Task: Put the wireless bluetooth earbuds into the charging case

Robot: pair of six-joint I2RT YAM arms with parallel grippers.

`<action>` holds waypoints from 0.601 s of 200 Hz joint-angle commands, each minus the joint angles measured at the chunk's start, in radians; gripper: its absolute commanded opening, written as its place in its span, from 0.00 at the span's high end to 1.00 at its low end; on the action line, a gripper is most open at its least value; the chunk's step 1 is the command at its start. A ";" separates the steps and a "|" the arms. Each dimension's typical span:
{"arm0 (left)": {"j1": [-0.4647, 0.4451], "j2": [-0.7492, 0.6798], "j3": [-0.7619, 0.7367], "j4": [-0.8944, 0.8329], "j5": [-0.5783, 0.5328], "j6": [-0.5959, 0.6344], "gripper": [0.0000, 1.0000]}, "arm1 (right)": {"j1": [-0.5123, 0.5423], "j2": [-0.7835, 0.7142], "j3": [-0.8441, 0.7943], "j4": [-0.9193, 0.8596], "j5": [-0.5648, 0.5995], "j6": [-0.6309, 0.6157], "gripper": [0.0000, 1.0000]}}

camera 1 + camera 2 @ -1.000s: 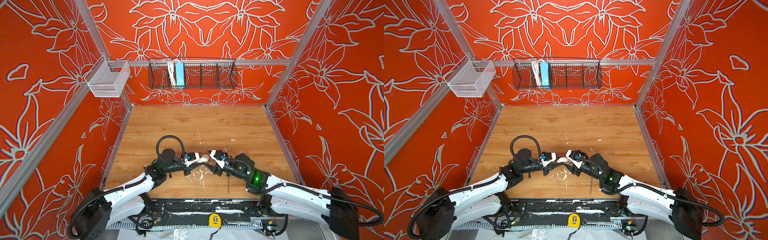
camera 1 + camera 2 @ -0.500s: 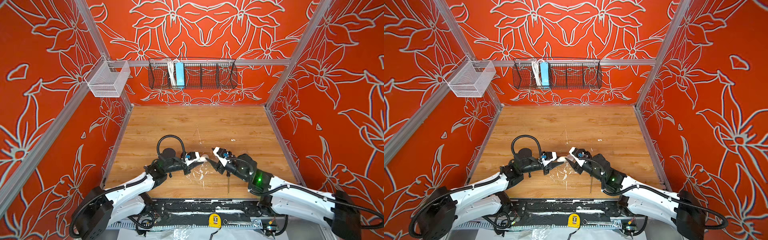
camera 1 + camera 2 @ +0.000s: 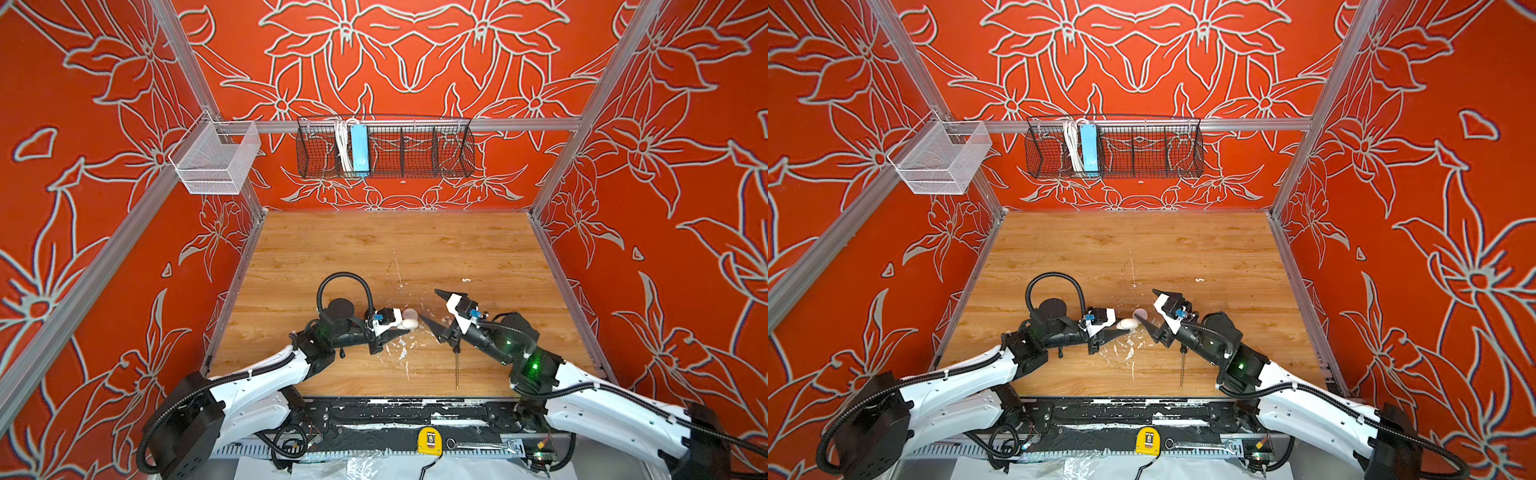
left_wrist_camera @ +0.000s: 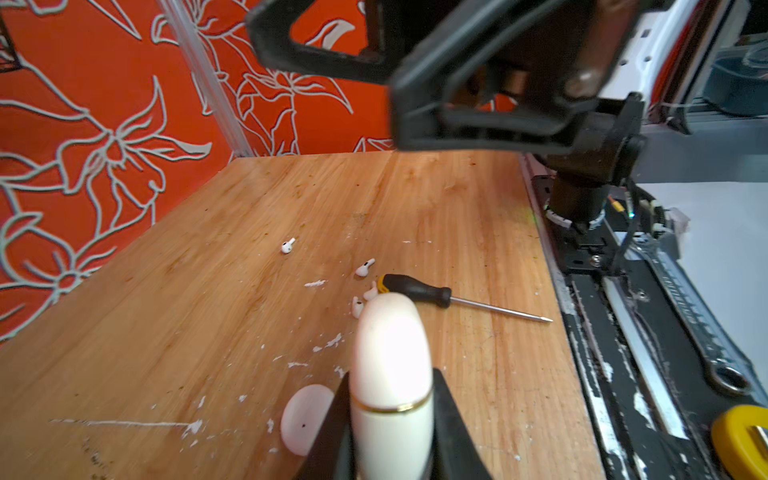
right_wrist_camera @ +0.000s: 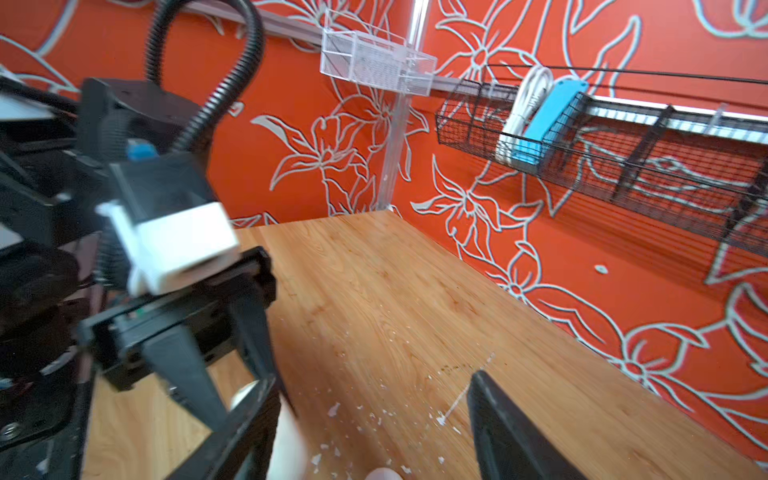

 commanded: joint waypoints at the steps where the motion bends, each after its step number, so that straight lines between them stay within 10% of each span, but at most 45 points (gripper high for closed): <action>1: -0.003 -0.038 -0.006 0.017 -0.031 0.005 1.00 | -0.001 0.015 -0.015 0.044 -0.102 -0.019 0.25; 120: -0.004 -0.041 -0.004 0.012 0.111 0.035 1.00 | -0.001 0.190 0.091 -0.035 -0.088 0.000 0.31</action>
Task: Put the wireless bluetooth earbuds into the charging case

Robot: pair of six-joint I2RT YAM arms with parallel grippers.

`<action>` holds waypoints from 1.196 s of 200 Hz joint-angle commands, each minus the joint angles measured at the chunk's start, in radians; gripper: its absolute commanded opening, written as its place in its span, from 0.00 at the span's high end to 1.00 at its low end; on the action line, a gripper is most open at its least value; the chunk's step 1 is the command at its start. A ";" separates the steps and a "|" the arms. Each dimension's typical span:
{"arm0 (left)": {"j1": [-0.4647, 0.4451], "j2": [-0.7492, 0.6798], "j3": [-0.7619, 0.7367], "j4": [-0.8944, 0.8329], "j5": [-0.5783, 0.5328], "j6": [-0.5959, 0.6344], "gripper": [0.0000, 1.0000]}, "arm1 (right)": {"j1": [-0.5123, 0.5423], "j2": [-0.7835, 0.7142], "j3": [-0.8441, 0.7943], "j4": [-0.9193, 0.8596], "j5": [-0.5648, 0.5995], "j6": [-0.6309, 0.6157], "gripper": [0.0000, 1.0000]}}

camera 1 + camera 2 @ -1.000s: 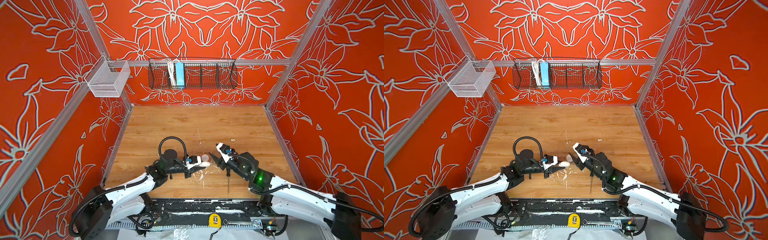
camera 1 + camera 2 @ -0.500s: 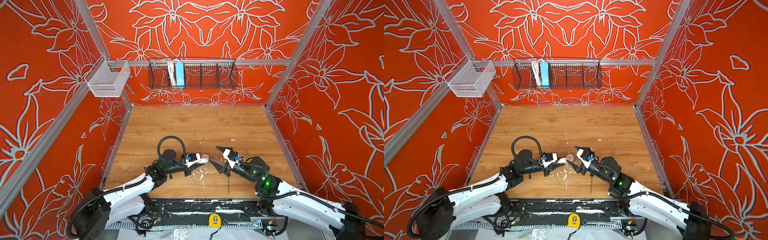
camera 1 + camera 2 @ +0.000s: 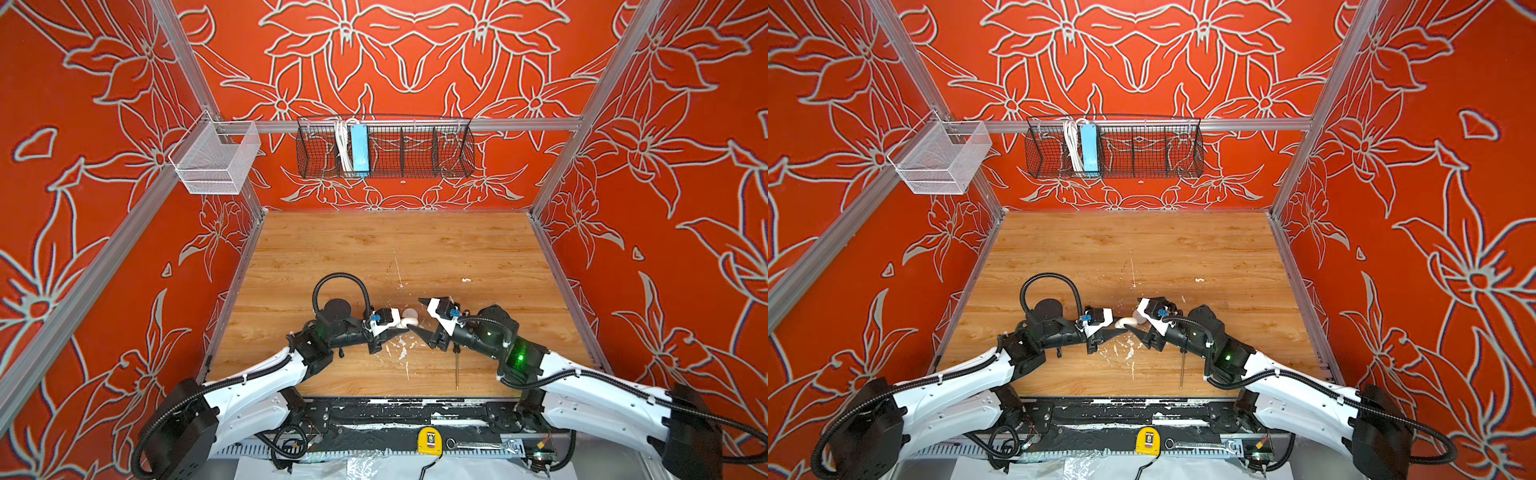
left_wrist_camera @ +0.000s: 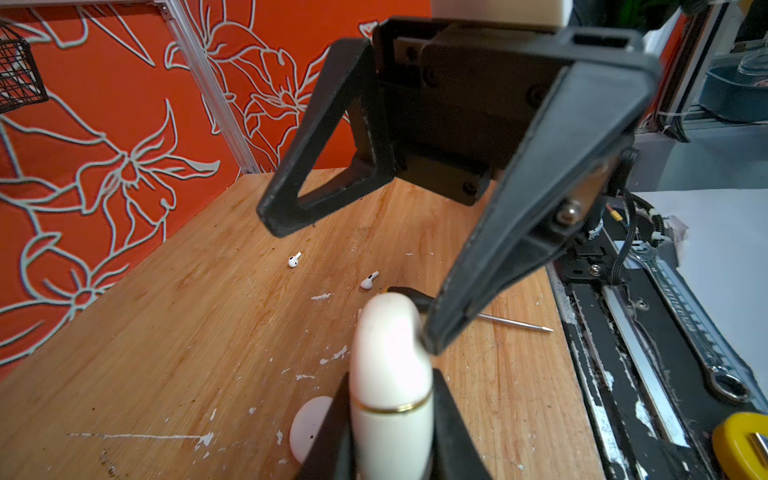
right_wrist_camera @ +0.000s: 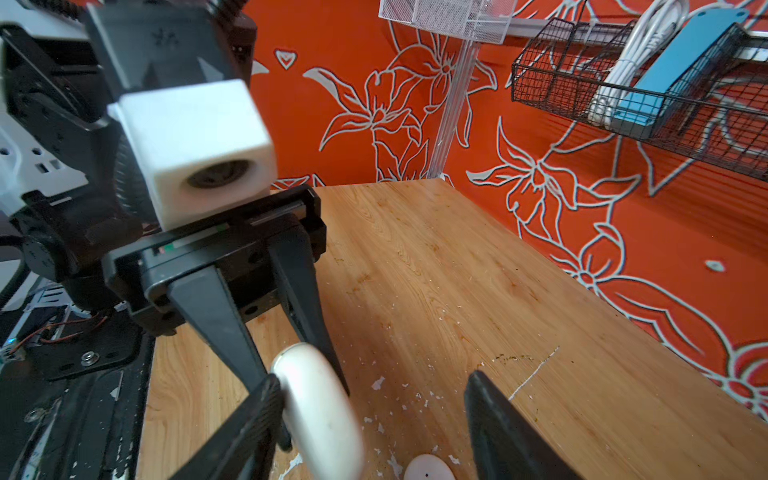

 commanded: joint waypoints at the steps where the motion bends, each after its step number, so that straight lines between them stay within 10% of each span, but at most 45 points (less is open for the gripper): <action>1: -0.005 -0.011 -0.004 0.012 0.071 0.026 1.00 | -0.003 0.019 0.038 -0.004 0.009 0.009 0.31; 59: -0.005 -0.073 -0.031 0.037 0.095 0.034 1.00 | -0.003 0.025 0.007 0.000 -0.068 0.035 0.58; 239: -0.010 -0.074 -0.024 0.019 0.233 0.080 1.00 | -0.002 -0.063 -0.064 0.047 -0.234 0.139 0.64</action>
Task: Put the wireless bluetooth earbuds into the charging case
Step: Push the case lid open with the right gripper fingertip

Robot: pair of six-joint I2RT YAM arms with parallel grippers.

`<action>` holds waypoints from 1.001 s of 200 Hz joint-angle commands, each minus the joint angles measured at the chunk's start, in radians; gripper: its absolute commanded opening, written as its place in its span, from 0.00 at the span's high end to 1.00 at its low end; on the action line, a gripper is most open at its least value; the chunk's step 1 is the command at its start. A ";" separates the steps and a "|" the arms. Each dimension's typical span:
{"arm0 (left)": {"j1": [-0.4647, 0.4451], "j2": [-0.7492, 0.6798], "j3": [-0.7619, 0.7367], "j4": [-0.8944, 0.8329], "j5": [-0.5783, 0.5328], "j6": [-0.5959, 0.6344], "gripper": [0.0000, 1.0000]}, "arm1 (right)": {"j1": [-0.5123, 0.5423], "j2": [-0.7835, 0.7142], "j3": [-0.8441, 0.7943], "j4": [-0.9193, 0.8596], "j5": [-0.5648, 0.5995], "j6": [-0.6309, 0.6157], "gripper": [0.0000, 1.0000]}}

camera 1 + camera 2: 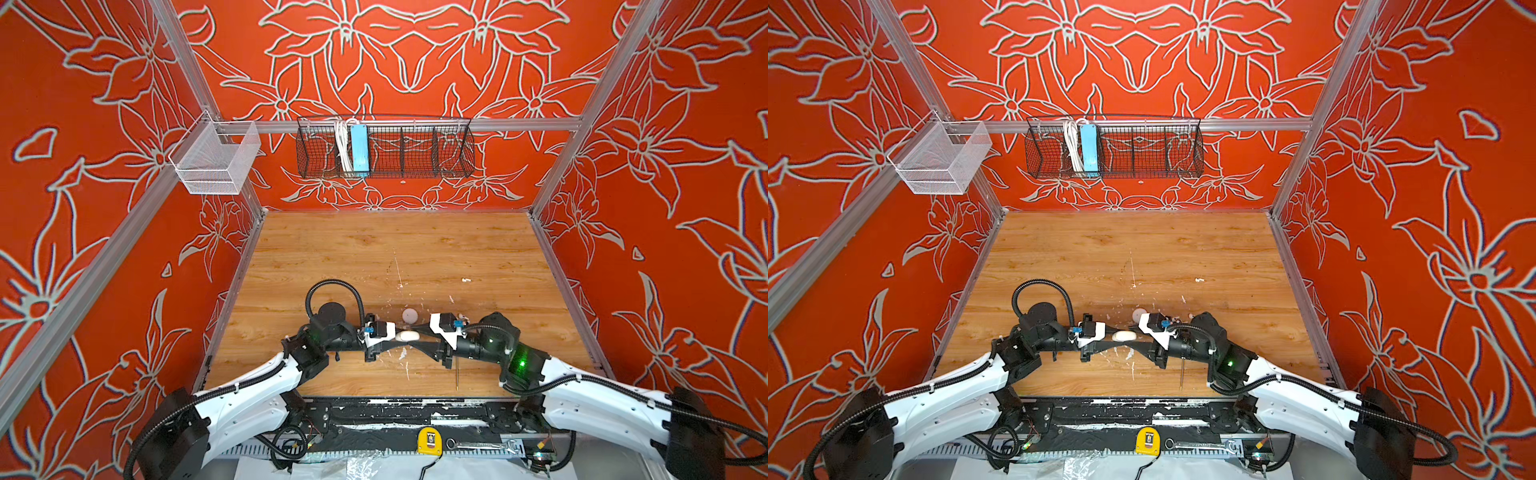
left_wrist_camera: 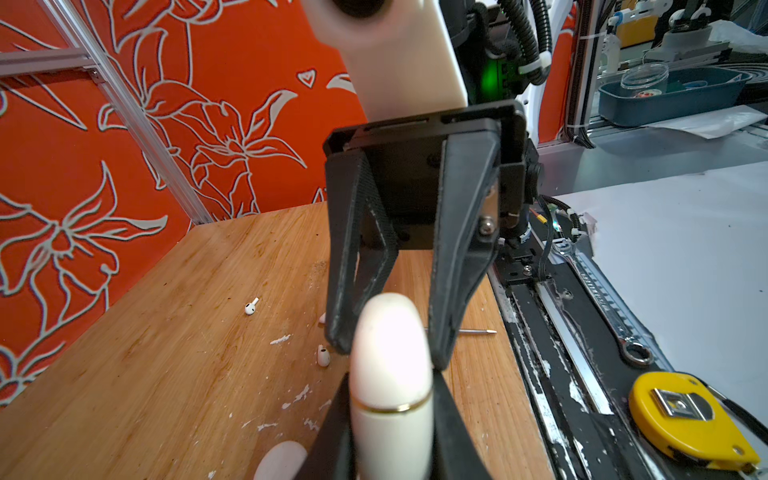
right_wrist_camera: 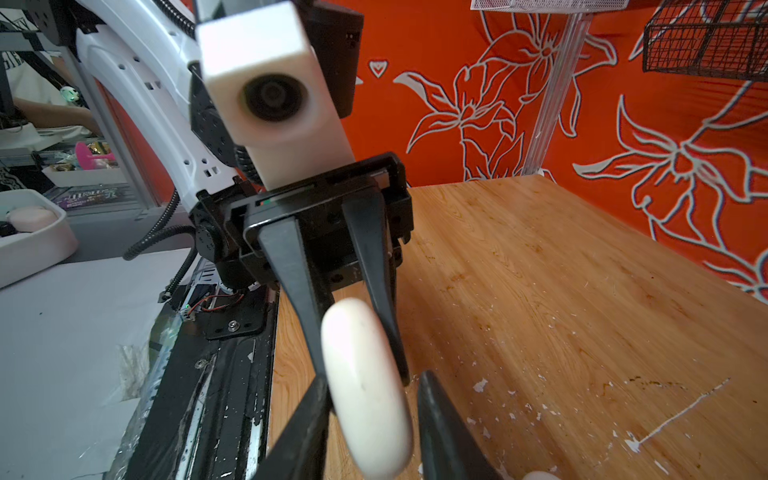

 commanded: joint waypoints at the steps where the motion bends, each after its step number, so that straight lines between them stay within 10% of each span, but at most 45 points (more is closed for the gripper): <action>1: -0.012 -0.004 0.006 0.018 0.062 0.028 1.00 | -0.009 -0.019 0.010 0.022 0.013 0.020 0.64; 200: -0.016 0.007 -0.003 0.041 0.068 0.026 1.00 | -0.009 -0.053 0.030 -0.063 0.206 0.021 0.50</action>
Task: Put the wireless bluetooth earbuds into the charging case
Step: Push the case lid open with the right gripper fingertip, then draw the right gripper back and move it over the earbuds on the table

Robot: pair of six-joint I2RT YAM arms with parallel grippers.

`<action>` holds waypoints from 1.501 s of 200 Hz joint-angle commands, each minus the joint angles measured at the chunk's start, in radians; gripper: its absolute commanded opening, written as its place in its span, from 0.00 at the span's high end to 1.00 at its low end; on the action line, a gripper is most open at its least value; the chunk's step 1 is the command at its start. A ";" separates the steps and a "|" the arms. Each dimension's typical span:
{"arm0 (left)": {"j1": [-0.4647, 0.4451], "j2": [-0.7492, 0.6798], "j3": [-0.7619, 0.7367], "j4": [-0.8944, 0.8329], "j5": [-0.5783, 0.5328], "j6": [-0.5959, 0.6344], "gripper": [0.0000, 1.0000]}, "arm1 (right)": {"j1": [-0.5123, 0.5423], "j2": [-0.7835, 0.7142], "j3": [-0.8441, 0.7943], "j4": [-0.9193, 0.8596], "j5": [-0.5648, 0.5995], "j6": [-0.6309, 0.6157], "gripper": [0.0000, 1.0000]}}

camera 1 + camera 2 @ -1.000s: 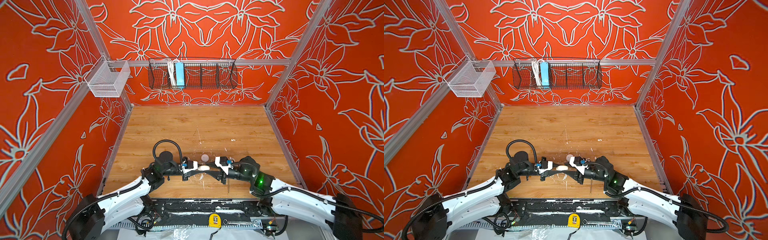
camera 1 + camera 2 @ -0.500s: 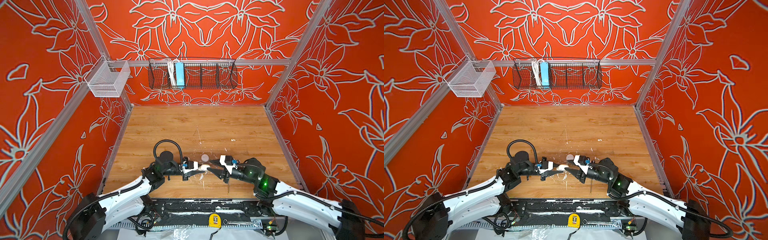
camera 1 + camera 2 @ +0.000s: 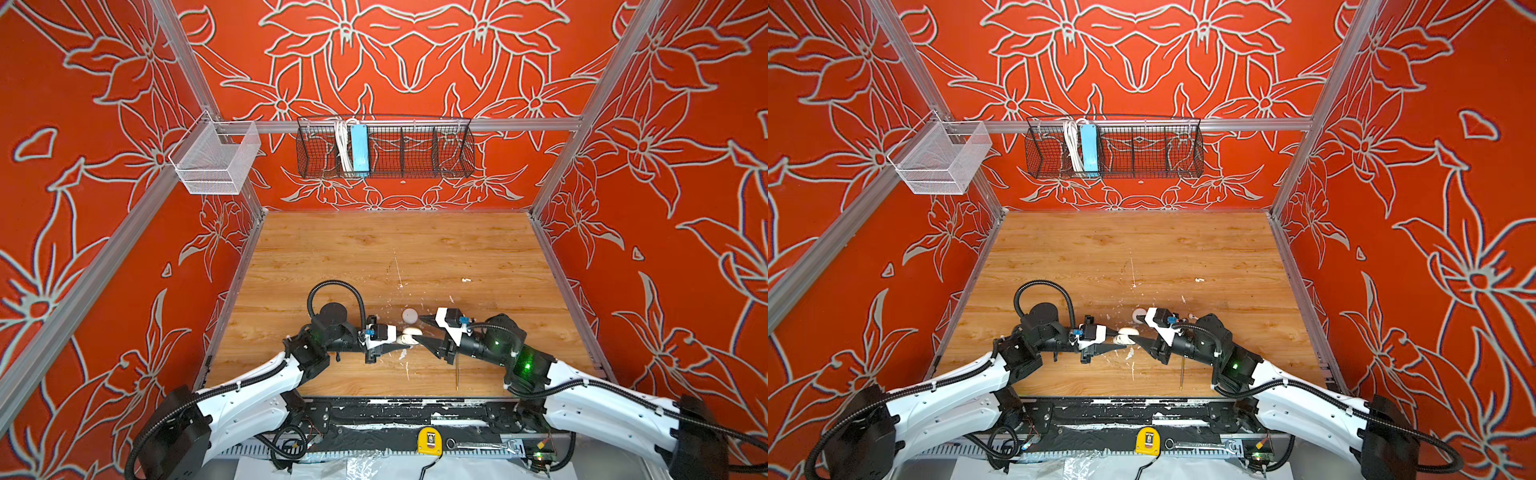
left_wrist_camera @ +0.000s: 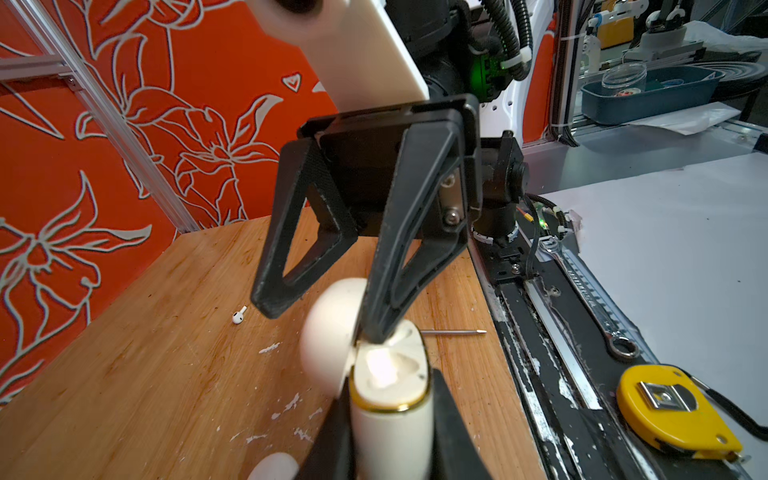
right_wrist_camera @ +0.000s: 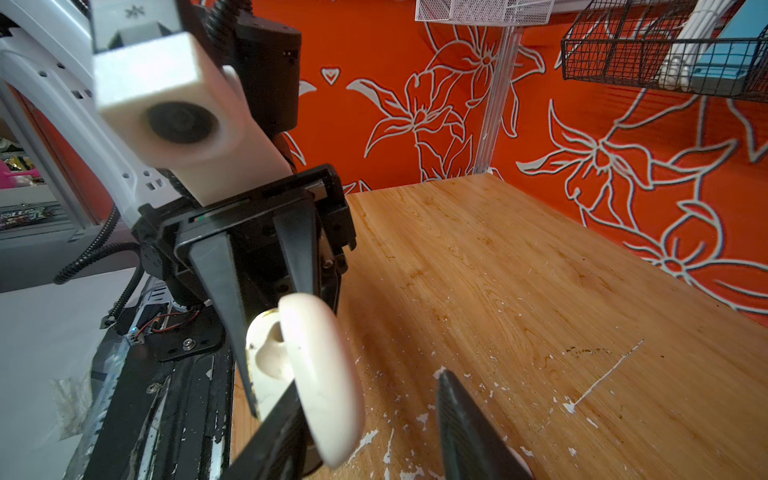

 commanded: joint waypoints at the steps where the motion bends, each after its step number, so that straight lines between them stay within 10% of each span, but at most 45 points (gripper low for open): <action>1: -0.008 -0.006 -0.002 0.033 0.041 0.010 1.00 | -0.006 0.004 0.037 -0.028 0.075 0.009 0.50; 76: -0.008 0.000 0.001 0.032 0.043 0.005 1.00 | -0.005 0.012 0.056 -0.077 0.219 0.033 0.49; 175: 0.037 0.109 0.018 0.112 0.041 -0.104 1.00 | -0.006 -0.069 0.068 -0.178 0.418 0.104 0.04; 256: 0.097 0.133 -0.017 0.243 0.047 -0.220 1.00 | -0.006 -0.076 0.111 -0.255 0.417 0.170 0.02; 300: 0.207 0.203 -0.099 0.517 0.021 -0.410 1.00 | -0.012 -0.057 0.178 -0.391 0.638 0.264 0.02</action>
